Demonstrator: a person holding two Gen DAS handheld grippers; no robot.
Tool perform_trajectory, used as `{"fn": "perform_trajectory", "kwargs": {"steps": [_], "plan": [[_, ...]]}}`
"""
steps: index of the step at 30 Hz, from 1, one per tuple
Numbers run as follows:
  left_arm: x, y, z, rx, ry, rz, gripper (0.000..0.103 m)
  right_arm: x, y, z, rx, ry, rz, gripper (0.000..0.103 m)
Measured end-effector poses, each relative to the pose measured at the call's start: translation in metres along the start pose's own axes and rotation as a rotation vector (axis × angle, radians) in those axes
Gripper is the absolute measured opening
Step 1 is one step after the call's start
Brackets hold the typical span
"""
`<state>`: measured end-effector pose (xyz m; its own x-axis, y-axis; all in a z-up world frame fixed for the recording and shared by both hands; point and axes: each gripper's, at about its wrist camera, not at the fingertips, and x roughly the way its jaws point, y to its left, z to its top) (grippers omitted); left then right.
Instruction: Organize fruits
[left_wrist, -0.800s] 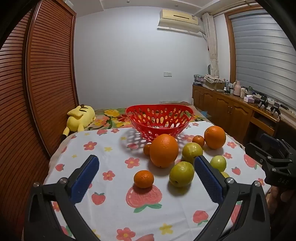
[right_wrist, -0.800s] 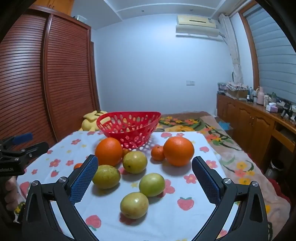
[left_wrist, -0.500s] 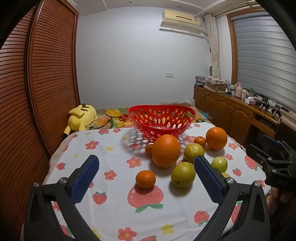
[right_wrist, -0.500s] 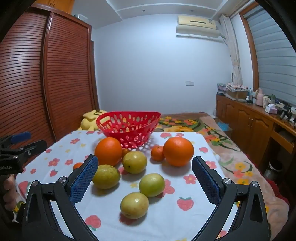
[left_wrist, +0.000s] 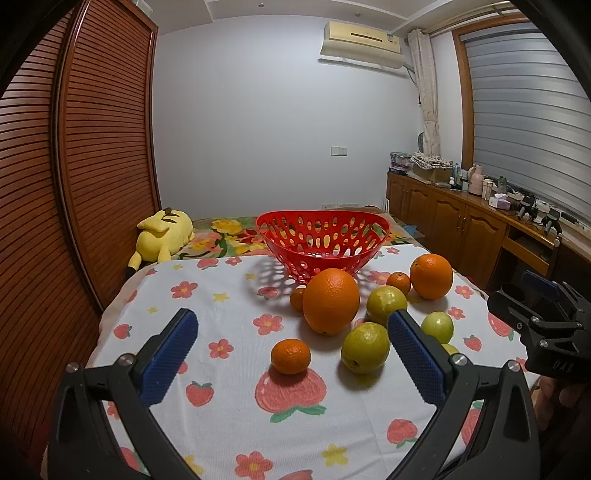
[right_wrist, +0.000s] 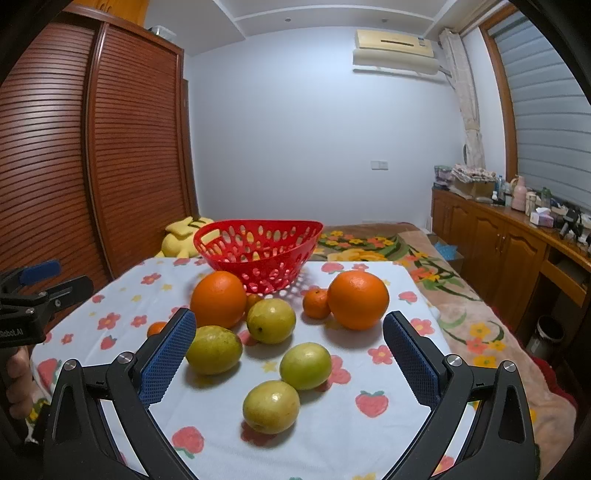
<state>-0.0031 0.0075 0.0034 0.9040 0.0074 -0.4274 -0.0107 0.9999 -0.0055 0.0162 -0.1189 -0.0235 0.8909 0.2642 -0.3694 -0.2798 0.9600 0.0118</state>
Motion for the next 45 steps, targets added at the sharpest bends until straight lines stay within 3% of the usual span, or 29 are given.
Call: {"fn": "perform_trajectory", "kwargs": {"steps": [45], "plan": [[-0.0073, -0.0026, 0.0000, 0.000, -0.008, -0.003, 0.103, -0.0042, 0.0061, -0.0009, -0.005, -0.003, 0.000, 0.103]]}}
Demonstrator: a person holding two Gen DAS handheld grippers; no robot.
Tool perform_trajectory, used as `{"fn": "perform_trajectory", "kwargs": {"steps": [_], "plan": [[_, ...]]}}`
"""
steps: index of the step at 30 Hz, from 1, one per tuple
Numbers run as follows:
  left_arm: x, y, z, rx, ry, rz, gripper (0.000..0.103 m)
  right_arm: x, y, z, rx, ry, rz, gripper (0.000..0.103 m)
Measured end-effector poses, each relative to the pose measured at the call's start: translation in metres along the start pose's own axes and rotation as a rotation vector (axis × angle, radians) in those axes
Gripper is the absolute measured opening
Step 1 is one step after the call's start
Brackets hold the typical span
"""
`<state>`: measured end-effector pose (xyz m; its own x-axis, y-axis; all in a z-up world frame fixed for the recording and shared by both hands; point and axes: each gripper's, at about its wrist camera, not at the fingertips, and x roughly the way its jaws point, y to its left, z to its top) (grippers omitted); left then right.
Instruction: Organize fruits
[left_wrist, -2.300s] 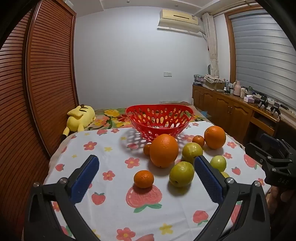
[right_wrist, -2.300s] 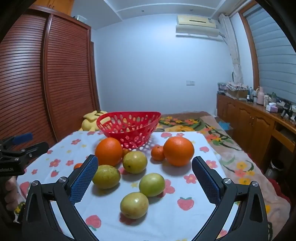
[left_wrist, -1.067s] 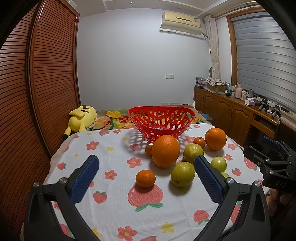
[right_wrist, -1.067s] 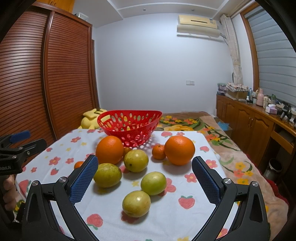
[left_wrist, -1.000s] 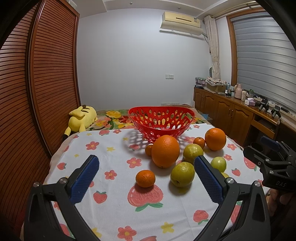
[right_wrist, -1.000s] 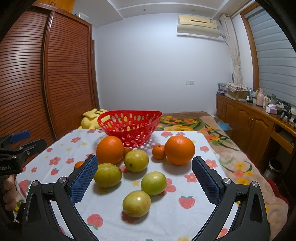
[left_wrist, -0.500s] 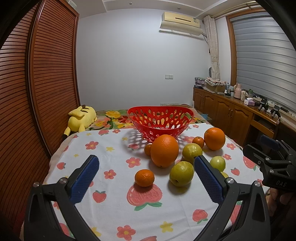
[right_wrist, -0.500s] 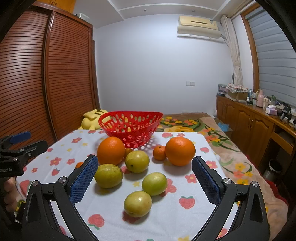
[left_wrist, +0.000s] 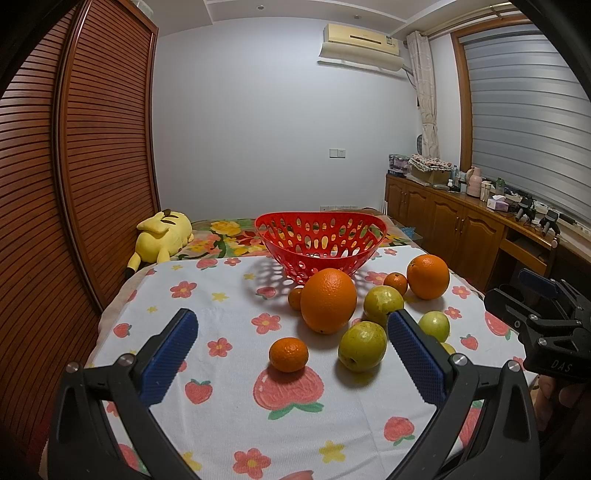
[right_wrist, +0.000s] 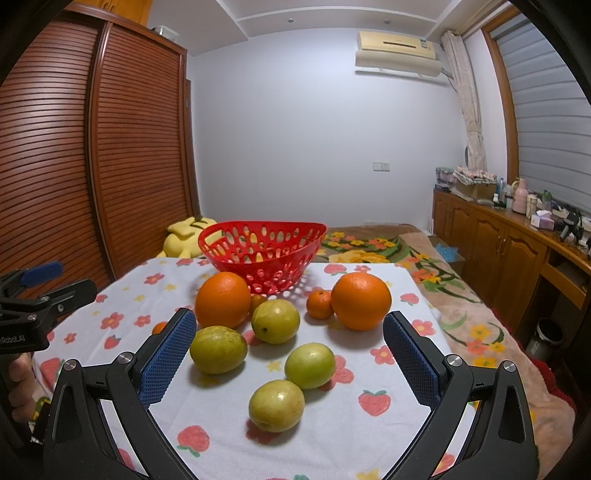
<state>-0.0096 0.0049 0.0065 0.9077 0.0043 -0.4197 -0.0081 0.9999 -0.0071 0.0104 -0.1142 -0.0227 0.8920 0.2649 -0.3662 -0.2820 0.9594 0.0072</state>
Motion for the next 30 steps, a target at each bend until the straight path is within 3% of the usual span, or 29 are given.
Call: {"fn": "perform_trajectory", "kwargs": {"steps": [20, 30], "plan": [[0.002, -0.003, -0.004, -0.002, 0.017, -0.006, 0.103, 0.000, 0.004, 0.000, -0.002, 0.009, 0.004, 0.103], [0.020, 0.003, -0.015, -0.001, 0.056, 0.003, 0.103, 0.012, -0.003, -0.015, -0.007, 0.061, 0.005, 0.103]]}}
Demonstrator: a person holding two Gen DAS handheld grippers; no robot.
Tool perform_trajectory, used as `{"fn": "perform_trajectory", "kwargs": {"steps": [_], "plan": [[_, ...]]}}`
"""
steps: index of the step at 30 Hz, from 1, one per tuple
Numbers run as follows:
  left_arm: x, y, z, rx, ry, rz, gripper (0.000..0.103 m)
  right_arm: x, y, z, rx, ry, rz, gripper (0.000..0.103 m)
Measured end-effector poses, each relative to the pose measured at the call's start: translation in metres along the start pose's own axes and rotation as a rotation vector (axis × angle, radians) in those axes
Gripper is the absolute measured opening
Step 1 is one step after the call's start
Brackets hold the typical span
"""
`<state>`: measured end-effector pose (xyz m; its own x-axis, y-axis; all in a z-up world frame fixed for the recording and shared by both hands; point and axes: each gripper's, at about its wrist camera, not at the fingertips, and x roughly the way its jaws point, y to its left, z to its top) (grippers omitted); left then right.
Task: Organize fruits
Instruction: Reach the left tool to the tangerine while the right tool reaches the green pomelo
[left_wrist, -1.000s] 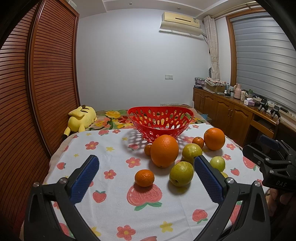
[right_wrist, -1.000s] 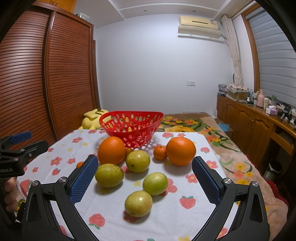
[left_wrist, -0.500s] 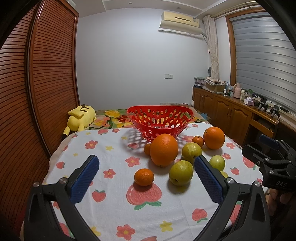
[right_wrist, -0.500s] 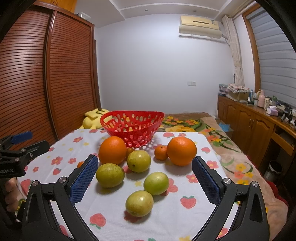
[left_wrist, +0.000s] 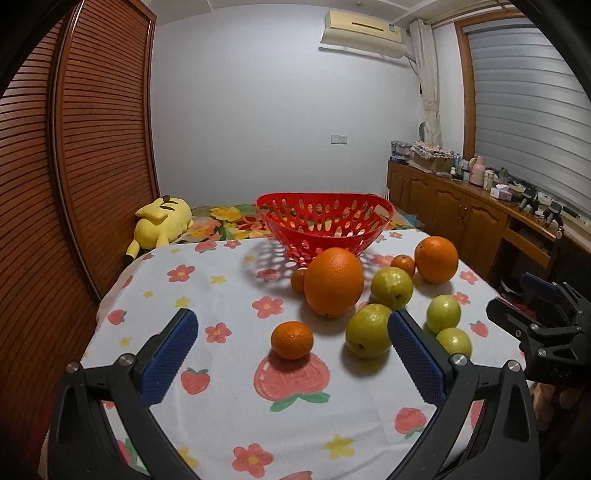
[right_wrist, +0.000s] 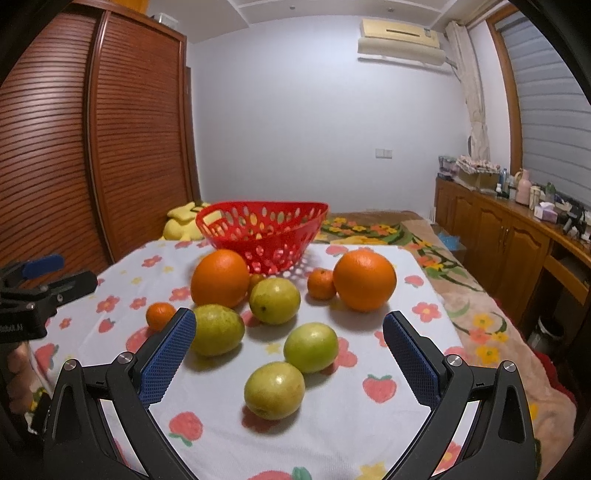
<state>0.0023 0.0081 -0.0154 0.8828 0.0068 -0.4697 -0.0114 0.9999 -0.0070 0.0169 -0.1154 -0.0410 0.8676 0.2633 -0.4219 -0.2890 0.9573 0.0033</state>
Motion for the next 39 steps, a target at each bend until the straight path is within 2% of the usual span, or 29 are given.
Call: {"fn": "perform_trajectory", "kwargs": {"steps": [17, 21, 30, 38, 39], "plan": [[0.046, 0.029, -0.017, -0.009, 0.125, -0.031, 0.103, 0.039, -0.005, -0.036, -0.020, 0.171, 0.068, 0.100], [0.060, 0.031, -0.021, -0.005, 0.169, -0.074, 0.103, 0.045, -0.004, -0.041, -0.023, 0.198, 0.087, 0.095], [0.078, 0.026, -0.026, 0.017, 0.238, -0.128, 0.103, 0.057, -0.005, -0.044, -0.017, 0.236, 0.113, 0.078], [0.093, 0.023, -0.029, 0.018, 0.295, -0.172, 0.097, 0.065, -0.004, -0.048, -0.027, 0.271, 0.118, 0.073], [0.095, 0.023, -0.029, 0.014, 0.303, -0.178, 0.097, 0.066, -0.004, -0.049, -0.026, 0.276, 0.122, 0.069]]}}
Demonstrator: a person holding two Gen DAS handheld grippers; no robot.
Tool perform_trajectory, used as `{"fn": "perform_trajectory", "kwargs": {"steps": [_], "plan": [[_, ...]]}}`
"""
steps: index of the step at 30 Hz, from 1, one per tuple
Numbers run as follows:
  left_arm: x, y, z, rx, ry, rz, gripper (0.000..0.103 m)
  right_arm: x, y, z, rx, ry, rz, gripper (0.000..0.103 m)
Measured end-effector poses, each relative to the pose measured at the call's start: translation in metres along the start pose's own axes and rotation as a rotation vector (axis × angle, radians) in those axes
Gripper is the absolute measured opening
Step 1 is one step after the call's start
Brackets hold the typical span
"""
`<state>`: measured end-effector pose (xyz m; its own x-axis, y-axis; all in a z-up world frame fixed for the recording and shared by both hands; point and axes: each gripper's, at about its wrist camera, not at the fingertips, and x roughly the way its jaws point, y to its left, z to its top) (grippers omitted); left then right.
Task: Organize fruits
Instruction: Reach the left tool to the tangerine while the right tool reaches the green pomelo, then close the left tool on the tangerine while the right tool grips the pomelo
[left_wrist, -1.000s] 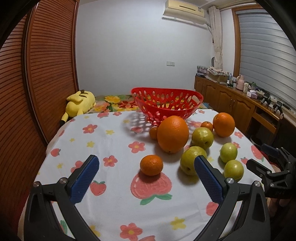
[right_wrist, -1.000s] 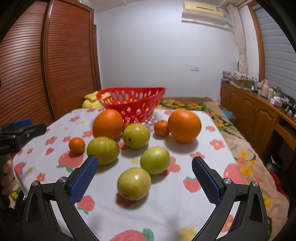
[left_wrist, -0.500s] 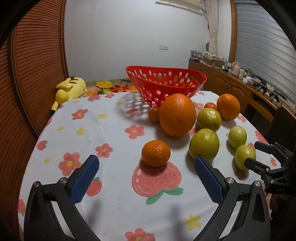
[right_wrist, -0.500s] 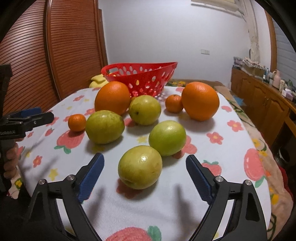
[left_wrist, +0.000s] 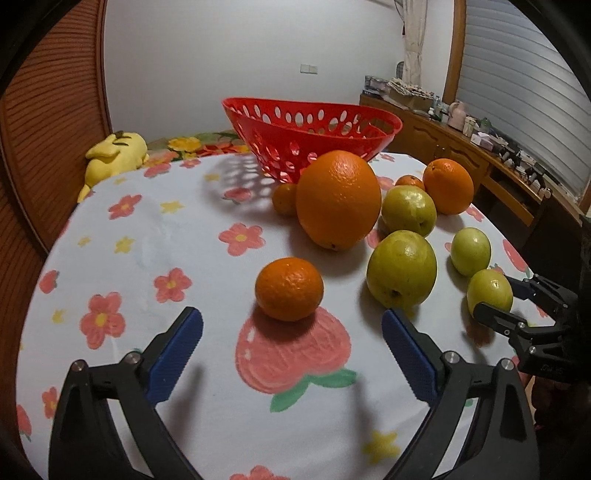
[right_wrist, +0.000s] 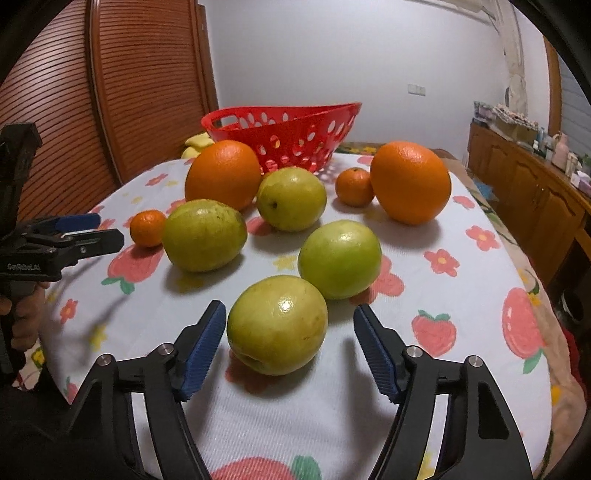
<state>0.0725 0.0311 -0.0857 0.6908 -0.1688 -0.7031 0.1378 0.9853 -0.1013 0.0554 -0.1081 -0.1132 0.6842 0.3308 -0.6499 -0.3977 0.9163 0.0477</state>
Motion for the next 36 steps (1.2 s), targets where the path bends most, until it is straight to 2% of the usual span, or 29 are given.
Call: {"fn": "perform_trajectory", "kwargs": {"steps": [3, 4, 5, 15, 23, 28, 36], "plan": [[0.004, 0.001, 0.002, -0.007, 0.011, -0.017, 0.095, 0.003, 0.001, -0.001, -0.004, 0.007, 0.016, 0.061], [0.005, 0.001, 0.002, -0.008, 0.013, -0.020, 0.091, 0.003, 0.003, 0.000, -0.010, 0.007, 0.026, 0.055], [0.007, 0.002, 0.003, -0.009, 0.018, -0.027, 0.087, 0.002, 0.005, 0.000, -0.018, 0.005, 0.024, 0.055], [0.024, 0.009, 0.012, -0.031, 0.054, -0.048, 0.066, -0.003, 0.005, 0.002, -0.021, -0.017, 0.051, 0.054], [0.036, 0.011, 0.016, -0.026, 0.083, -0.040, 0.063, -0.013, 0.006, 0.010, -0.036, -0.040, 0.067, 0.054], [0.042, 0.016, 0.017, -0.040, 0.099, -0.060, 0.046, -0.018, 0.006, 0.013, -0.043, -0.046, 0.075, 0.055], [0.029, 0.015, 0.022, -0.057, 0.054, -0.070, 0.044, -0.022, 0.006, 0.020, -0.054, -0.054, 0.080, 0.054]]}}
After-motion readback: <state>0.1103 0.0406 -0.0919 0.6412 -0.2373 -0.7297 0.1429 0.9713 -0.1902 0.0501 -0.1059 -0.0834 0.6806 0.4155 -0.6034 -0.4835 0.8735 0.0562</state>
